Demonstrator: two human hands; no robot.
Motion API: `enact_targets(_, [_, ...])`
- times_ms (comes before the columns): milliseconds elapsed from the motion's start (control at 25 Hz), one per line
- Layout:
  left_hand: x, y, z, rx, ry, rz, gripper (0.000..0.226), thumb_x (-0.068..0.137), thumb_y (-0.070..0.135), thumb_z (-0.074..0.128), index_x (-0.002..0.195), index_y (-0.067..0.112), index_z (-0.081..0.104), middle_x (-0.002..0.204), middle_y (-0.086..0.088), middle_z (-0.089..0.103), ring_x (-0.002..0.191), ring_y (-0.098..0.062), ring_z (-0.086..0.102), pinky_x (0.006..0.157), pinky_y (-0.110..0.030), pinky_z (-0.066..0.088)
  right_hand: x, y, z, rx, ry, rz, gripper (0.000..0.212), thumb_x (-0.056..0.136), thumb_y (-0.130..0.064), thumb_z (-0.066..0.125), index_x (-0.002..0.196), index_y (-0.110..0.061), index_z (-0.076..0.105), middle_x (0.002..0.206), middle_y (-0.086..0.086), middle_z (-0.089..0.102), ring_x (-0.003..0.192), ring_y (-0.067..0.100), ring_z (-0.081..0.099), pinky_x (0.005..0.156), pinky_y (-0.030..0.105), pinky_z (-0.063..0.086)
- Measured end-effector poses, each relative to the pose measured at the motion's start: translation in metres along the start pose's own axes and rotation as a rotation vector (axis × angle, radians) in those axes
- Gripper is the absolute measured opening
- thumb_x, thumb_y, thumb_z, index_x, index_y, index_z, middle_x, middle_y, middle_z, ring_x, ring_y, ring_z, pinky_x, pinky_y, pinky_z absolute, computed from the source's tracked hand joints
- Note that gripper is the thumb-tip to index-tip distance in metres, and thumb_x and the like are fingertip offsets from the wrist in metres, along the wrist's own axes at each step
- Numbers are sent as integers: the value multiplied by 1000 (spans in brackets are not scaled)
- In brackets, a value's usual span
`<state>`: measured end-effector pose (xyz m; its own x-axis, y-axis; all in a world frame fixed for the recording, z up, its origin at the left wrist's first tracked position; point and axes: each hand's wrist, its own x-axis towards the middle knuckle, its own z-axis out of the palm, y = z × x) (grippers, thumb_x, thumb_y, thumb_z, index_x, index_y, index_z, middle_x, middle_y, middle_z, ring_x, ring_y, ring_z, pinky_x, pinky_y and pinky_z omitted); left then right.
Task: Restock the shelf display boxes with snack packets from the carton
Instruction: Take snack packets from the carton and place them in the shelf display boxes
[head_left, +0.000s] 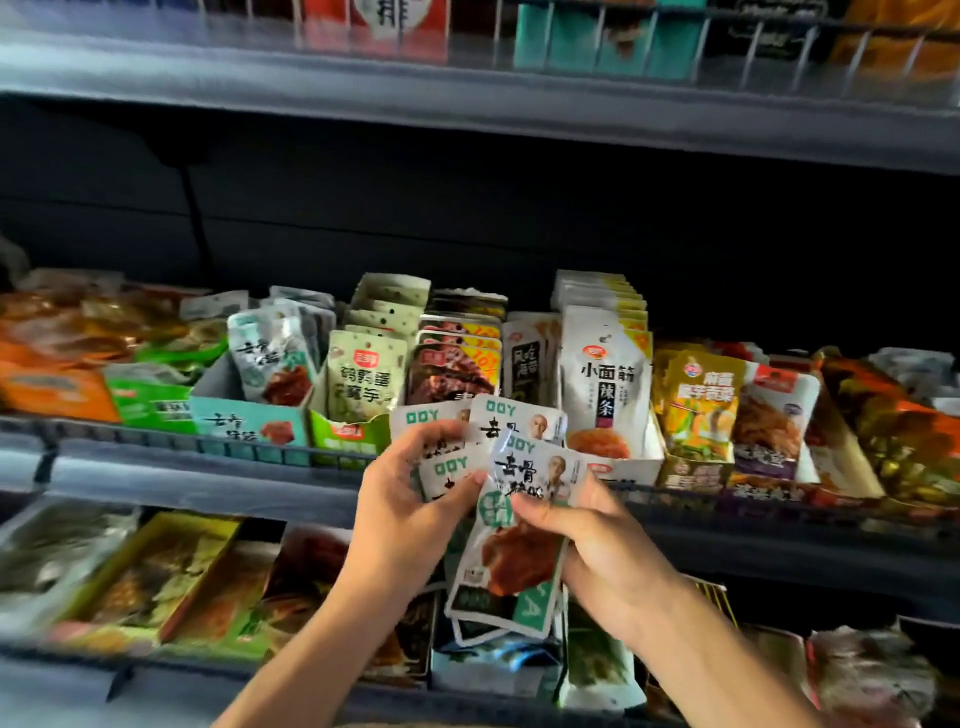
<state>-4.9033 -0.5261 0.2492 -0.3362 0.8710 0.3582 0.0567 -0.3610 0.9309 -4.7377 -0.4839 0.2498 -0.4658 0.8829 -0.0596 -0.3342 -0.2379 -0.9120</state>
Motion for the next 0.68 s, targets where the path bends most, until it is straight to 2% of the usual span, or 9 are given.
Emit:
enact_targets(80, [-5,4,-14,-1,66,31,57,79,16,76,129,28,50,115,31,60,112,1,59,89,-24,53,4,10,18,-24,-11,-8,51,72,-2,72,120,-14,62,112,10,74,101,24,71,81,38,56])
enact_targets(120, [-6,6,-20,-109,137,-30,67,79,23,75,136,37,44,122,36,54,117,5,53,95,-26,49,8,15,27,-26,-16,-16,56,71,-6,77,124,-15,60,115,9,73,106,26,70,90,45,54])
enact_targets(200, [-6,10,-32,-307,219,-187,65,78,33,71,134,43,41,127,27,55,117,0,56,101,-36,46,15,24,50,-81,-28,-45,64,70,-17,85,128,-19,57,122,5,70,117,26,65,105,52,45])
enact_targets(280, [-2,17,-47,-320,126,-294,54,80,35,68,128,38,44,122,14,65,110,-8,64,98,-41,49,25,29,73,-167,-44,-92,58,75,-23,83,127,-21,57,123,2,70,118,22,64,106,51,45])
enact_targets(400, [12,30,-85,-220,19,-259,48,89,-1,61,126,26,49,109,0,74,97,-18,72,73,-33,59,42,27,111,-230,-82,-156,50,81,-22,80,125,-23,56,122,5,70,113,20,66,100,45,51])
enact_targets(480, [30,45,-118,-206,53,-135,53,85,-15,51,126,19,48,105,-5,74,93,-25,72,66,-33,58,62,17,148,-280,-147,-259,45,88,-13,71,128,-23,53,121,0,69,112,12,66,97,33,53])
enact_targets(560, [65,63,-151,-159,87,48,55,81,-23,47,124,11,45,99,-6,71,91,-22,70,65,-29,57,95,1,194,-311,-214,-350,41,93,-6,63,128,-23,51,118,-5,67,110,5,63,92,21,52])
enact_targets(680, [129,67,-191,-100,90,176,56,76,-28,51,113,14,47,94,2,71,91,-15,69,70,-27,56,159,-17,238,-353,-175,-387,36,89,0,65,117,-19,52,118,3,65,114,18,60,102,35,47])
